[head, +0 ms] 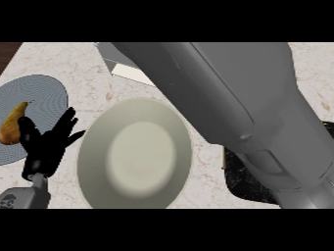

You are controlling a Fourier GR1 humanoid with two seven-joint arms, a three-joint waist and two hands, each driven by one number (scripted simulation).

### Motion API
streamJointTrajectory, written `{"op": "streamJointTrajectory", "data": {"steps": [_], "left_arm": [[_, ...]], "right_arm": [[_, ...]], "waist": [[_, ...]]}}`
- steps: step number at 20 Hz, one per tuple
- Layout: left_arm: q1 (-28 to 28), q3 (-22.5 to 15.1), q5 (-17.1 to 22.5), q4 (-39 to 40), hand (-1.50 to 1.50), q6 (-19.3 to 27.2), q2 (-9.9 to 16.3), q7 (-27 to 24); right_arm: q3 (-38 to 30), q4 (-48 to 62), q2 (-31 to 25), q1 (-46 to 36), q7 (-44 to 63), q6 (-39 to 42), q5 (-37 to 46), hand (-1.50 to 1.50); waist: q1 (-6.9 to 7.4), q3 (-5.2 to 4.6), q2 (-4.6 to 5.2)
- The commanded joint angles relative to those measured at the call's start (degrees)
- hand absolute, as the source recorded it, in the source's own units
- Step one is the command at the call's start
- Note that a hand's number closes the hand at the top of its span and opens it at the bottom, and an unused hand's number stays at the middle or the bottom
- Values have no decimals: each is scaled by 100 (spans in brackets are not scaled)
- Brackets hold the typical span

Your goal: Pick the cupcake from the tray and place it in the tiered shelf

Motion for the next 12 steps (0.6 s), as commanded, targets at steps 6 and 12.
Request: {"op": "streamJointTrajectory", "data": {"steps": [6,12], "left_arm": [[47,-7,-65,87,0,-1,-55,46],[34,-4,17,38,0,-77,-80,211]], "right_arm": [[-507,1519,-40,-361,-352,-568,42,150],[-720,2020,-459,-371,-938,-712,74,150]], "waist": [[-22,-27,56],[-27,-24,66]]}}
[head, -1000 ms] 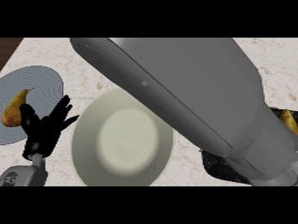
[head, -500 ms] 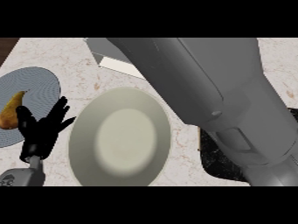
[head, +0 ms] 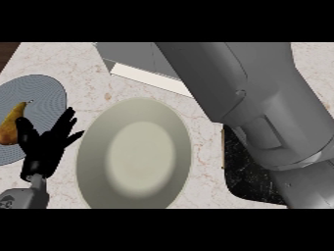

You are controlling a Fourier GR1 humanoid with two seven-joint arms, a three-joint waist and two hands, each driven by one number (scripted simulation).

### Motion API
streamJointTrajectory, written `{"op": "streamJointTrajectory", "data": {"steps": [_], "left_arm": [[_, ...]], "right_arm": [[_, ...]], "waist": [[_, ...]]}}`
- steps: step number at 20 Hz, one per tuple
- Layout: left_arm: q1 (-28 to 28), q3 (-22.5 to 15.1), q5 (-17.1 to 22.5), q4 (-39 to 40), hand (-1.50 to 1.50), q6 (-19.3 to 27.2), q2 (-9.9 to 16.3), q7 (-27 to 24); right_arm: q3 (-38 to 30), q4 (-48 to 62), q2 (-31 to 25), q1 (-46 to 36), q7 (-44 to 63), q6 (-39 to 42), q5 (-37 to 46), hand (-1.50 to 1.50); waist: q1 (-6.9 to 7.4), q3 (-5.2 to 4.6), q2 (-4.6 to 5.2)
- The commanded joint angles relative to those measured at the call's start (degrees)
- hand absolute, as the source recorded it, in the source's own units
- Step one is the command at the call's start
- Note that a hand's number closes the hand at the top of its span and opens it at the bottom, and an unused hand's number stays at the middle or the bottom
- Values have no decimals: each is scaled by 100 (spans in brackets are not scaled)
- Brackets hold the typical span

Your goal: Pick the cupcake from the tray and place it in the tiered shelf

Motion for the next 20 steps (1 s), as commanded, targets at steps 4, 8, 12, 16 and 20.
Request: {"op": "streamJointTrajectory", "data": {"steps": [4,8,12,16,20], "left_arm": [[366,-8,34,70,0,-158,-23,-78],[-183,153,52,375,0,-137,96,165],[57,-139,-191,95,0,104,-182,199],[90,-97,-196,350,0,-50,-195,-167],[192,59,-63,115,0,-153,-11,40]], "right_arm": [[-107,676,-47,173,-314,-739,191,150],[-270,838,-262,-77,-692,-779,129,150],[-292,934,46,87,-933,-951,102,150],[-371,1159,-158,-203,-838,-853,138,150],[-371,1248,-234,-283,-925,-396,125,150]], "waist": [[48,-27,33],[41,-29,71],[5,-22,22],[11,-29,41],[-27,-23,0]]}}
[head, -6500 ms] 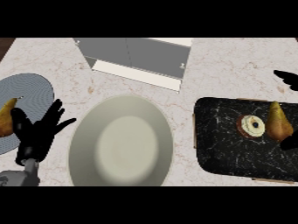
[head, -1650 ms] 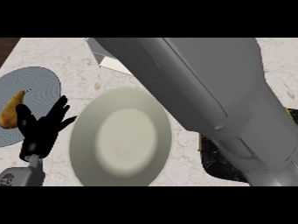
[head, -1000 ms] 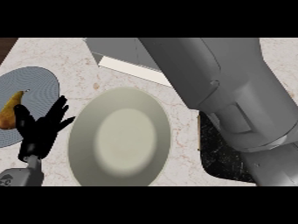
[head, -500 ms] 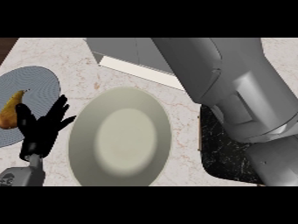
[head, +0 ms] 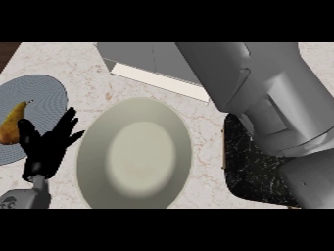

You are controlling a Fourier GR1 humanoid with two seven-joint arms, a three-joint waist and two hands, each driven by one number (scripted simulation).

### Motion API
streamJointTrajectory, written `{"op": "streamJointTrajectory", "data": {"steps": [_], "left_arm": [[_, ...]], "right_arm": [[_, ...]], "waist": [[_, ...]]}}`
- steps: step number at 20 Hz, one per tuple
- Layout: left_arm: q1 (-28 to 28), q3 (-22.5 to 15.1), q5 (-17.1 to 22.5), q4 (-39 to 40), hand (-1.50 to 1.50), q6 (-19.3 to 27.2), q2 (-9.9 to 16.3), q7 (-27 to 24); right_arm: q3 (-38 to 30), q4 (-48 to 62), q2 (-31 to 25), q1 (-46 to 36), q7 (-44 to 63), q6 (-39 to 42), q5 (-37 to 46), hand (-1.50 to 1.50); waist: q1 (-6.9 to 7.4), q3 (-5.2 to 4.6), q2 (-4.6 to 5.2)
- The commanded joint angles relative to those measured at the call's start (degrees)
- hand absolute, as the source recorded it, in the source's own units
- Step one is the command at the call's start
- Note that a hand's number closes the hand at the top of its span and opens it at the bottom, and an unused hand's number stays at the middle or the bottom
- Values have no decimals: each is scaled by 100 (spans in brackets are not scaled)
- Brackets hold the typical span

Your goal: Pick the cupcake from the tray and place it in the tiered shelf

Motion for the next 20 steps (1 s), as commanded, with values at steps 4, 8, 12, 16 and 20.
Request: {"op": "streamJointTrajectory", "data": {"steps": [4,8,12,16,20], "left_arm": [[-58,-119,-134,256,0,100,-132,184],[98,5,3,26,0,-10,-25,225],[-109,-35,-165,341,0,138,-140,136],[15,74,-51,513,0,-52,-70,-11],[209,-90,-158,190,0,82,-221,53]], "right_arm": [[-371,-238,-47,216,250,-1449,-140,-150],[-598,-407,-6,13,305,-1760,-291,-150],[-929,-685,78,208,-86,-2340,-601,-150],[-1319,-874,-49,97,-157,-2785,-893,-150],[-1278,-920,-333,179,-220,-3329,-627,-150]], "waist": [[-35,-27,43],[-3,-25,9],[-81,-25,22],[-44,-28,37],[-90,-24,-10]]}}
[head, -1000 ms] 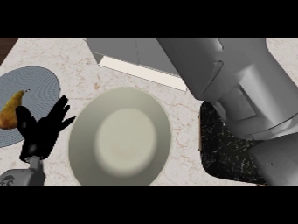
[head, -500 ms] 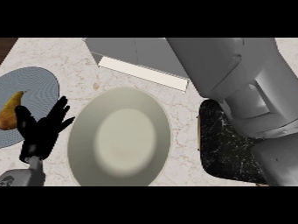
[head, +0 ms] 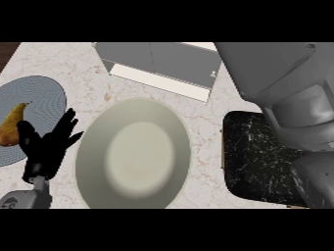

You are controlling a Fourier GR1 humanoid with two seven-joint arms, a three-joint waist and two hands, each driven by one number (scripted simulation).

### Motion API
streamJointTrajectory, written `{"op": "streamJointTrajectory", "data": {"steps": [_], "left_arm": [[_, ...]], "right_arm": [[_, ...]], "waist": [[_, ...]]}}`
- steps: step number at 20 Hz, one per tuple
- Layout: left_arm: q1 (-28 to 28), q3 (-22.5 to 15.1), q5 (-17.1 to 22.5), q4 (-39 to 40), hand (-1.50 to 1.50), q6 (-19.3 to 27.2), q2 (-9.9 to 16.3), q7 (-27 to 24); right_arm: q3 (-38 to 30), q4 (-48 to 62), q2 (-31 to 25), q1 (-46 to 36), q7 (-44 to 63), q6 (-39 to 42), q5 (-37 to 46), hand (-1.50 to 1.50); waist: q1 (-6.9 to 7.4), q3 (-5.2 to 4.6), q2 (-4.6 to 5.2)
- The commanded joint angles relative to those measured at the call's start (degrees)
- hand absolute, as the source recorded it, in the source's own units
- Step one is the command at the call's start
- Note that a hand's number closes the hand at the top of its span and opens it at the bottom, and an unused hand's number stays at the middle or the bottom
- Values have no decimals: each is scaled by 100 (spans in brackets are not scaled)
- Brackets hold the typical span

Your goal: Pick the cupcake from the tray and place it in the tiered shelf

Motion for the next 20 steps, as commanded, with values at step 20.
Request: {"op": "streamJointTrajectory", "data": {"steps": [20], "left_arm": [[673,250,60,142,0,-41,23,-4]], "right_arm": [[169,-3177,-1086,1567,1594,519,400,-150]], "waist": [[-558,-20,-201]]}}
